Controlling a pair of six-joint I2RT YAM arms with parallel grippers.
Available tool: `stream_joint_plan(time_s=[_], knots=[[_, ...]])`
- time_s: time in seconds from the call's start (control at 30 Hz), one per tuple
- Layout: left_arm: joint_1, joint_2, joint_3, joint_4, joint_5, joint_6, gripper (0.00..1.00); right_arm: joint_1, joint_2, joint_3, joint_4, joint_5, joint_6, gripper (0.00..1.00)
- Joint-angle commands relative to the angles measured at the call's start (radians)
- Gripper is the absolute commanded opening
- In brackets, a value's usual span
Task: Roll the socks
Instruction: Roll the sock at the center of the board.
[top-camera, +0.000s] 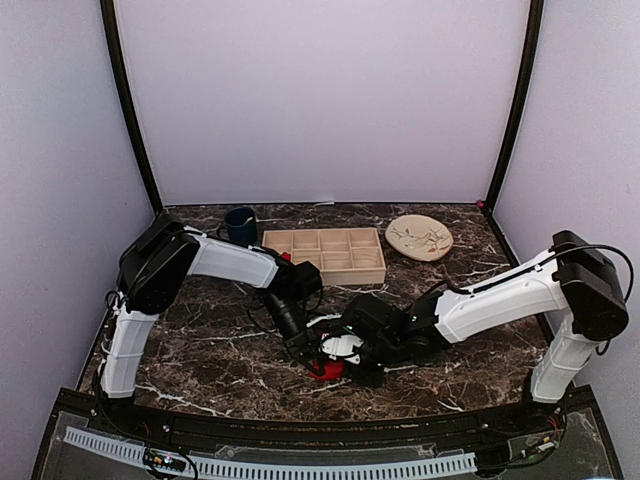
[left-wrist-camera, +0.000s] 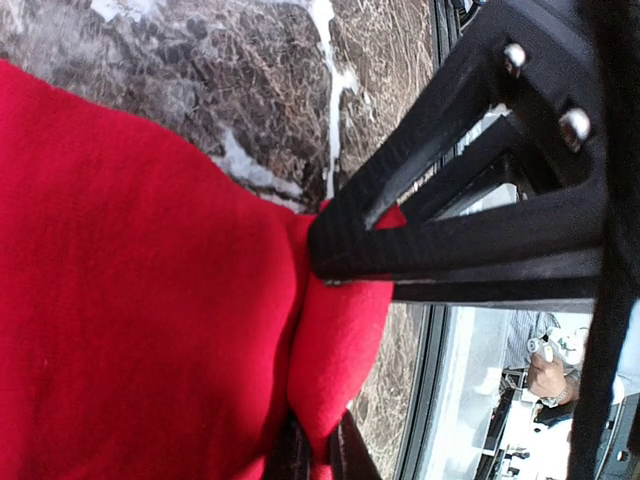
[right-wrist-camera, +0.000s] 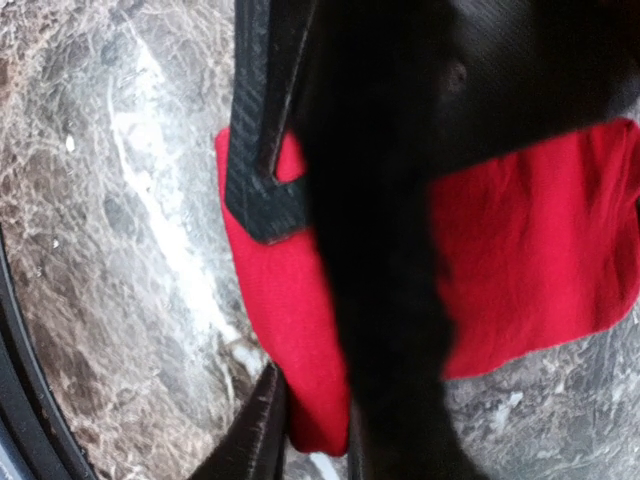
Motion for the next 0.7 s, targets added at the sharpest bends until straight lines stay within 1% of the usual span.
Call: stream_joint_plan(time_s=[0.0, 0.1, 0.17, 0.33, 0.47, 0.5, 0.67], knots=[[-0.005, 0.02, 0.005, -0.036, -0.03, 0.014, 0.01, 0.003, 0.034, 0.029, 0.012, -0.02, -0.01, 0.15], [-0.005, 0.02, 0.006, -0.036, -0.032, 0.01, 0.04, -0.002, 0.041, 0.028, 0.015, -0.041, -0.007, 0.07], [-0.005, 0.019, 0.006, -0.033, -0.04, 0.004, 0.06, -0.01, 0.047, 0.03, 0.01, -0.061, -0.004, 0.04], [-0.003, 0.014, 0.004, -0.022, -0.066, -0.014, 0.12, -0.031, 0.054, 0.025, 0.002, -0.114, 0.014, 0.01], [0.006, -0.014, -0.013, 0.006, -0.082, -0.037, 0.22, -0.058, 0.042, 0.009, 0.004, -0.157, 0.03, 0.01], [0.01, -0.02, -0.018, 0.013, -0.083, -0.042, 0.26, -0.066, 0.039, 0.006, 0.005, -0.166, 0.032, 0.01], [0.024, -0.049, -0.047, 0.034, -0.089, -0.06, 0.29, -0.099, 0.045, 0.0, 0.006, -0.217, 0.04, 0.01]])
